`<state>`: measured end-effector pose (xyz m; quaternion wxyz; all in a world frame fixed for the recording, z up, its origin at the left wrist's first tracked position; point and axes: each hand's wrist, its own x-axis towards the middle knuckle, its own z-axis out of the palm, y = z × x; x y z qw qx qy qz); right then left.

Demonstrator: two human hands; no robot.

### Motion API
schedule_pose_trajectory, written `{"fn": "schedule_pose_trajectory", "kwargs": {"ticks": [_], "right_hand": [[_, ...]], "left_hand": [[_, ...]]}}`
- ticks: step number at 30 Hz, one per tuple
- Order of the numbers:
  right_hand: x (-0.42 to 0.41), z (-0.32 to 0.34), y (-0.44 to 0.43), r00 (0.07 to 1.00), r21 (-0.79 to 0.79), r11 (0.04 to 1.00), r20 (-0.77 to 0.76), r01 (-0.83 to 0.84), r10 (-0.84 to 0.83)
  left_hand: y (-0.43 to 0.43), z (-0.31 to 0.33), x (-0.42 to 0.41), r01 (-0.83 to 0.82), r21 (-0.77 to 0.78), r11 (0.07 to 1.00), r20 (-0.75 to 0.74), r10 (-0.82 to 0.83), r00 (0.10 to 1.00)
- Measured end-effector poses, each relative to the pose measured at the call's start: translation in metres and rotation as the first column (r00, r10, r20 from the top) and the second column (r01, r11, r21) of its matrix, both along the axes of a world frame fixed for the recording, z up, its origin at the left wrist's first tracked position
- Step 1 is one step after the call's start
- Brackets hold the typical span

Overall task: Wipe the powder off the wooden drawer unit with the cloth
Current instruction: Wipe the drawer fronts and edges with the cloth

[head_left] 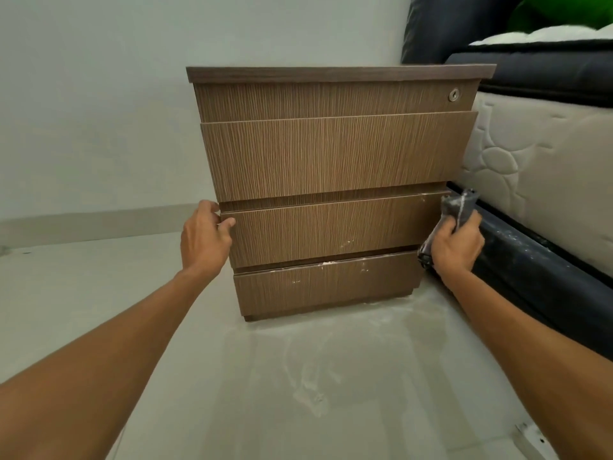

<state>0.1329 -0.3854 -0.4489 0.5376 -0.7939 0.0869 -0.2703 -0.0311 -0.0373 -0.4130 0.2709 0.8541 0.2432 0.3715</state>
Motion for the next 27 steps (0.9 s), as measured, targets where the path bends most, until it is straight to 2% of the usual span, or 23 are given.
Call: {"fn": "schedule_pose_trajectory", "kwargs": {"ticks": [7, 13, 17, 21, 27], "right_hand": [[0.012, -0.004, 0.050, 0.997, 0.282, 0.957, -0.032, -0.062, 0.074], [-0.008, -0.025, 0.092, 0.997, 0.396, 0.916, 0.031, -0.072, 0.065], [-0.024, -0.033, 0.114, 0.997, 0.451, 0.890, 0.065, -0.071, 0.047], [-0.043, -0.034, 0.145, 0.987, 0.473, 0.867, 0.099, -0.157, 0.125], [-0.076, -0.038, 0.198, 0.951, 0.395, 0.866, 0.163, -0.307, 0.263]], "left_hand": [[0.005, -0.005, 0.001, 0.044, -0.001, 0.999, 0.031, -0.044, 0.999], [0.009, -0.008, 0.001, 0.085, 0.029, 0.996, 0.050, -0.086, 0.995], [0.011, -0.010, 0.000, 0.100, 0.038, 0.994, 0.071, -0.102, 0.992], [0.013, -0.009, 0.000, 0.113, 0.030, 0.993, 0.088, -0.115, 0.989], [0.015, -0.009, 0.000, 0.140, 0.020, 0.990, 0.107, -0.142, 0.984]]}}
